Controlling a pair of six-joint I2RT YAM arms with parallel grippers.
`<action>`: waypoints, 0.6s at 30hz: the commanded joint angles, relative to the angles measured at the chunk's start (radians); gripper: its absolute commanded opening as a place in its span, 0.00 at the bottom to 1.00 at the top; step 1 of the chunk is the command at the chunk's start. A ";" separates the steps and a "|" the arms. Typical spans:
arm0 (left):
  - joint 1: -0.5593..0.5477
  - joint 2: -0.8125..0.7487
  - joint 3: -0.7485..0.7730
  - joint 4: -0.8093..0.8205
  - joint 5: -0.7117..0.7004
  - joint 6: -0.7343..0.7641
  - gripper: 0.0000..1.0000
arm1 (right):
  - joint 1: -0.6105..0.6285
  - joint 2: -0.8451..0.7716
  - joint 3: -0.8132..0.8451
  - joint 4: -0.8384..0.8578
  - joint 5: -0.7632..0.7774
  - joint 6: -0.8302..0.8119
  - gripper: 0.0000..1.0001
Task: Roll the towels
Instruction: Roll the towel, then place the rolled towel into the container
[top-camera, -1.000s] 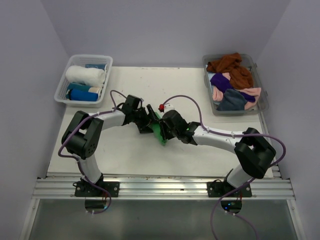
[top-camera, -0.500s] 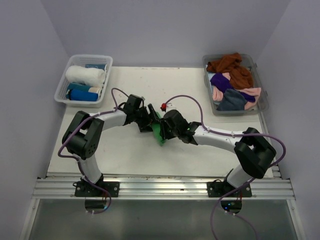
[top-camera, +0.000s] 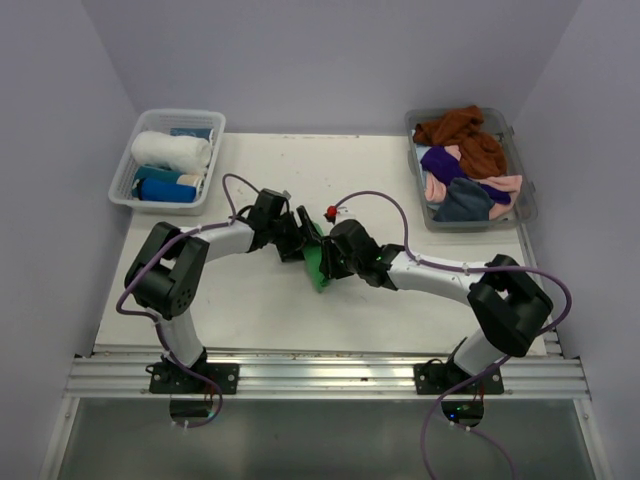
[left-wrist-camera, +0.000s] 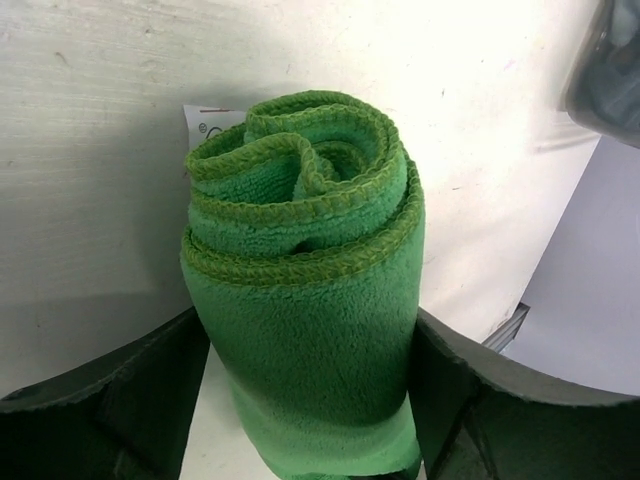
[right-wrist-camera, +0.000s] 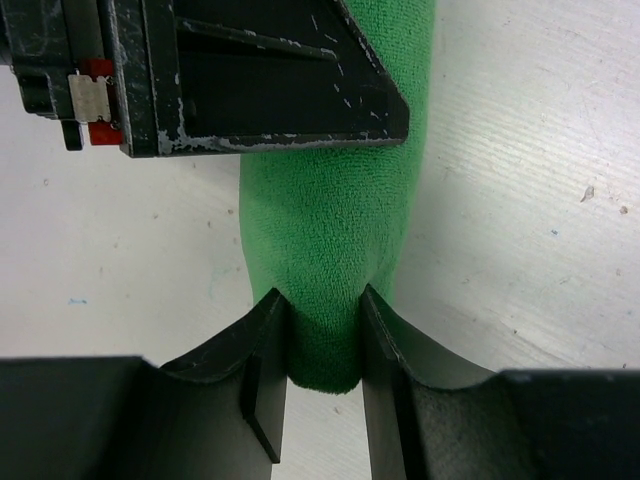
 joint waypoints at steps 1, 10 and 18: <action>-0.005 -0.005 -0.003 0.090 -0.033 0.026 0.75 | -0.004 -0.031 -0.017 0.014 -0.014 0.019 0.33; -0.022 0.011 0.037 0.068 -0.041 0.015 0.39 | -0.009 -0.053 -0.003 -0.018 -0.011 -0.013 0.76; 0.006 -0.040 0.095 -0.028 -0.037 0.026 0.26 | -0.094 -0.276 -0.006 -0.122 0.061 -0.071 0.96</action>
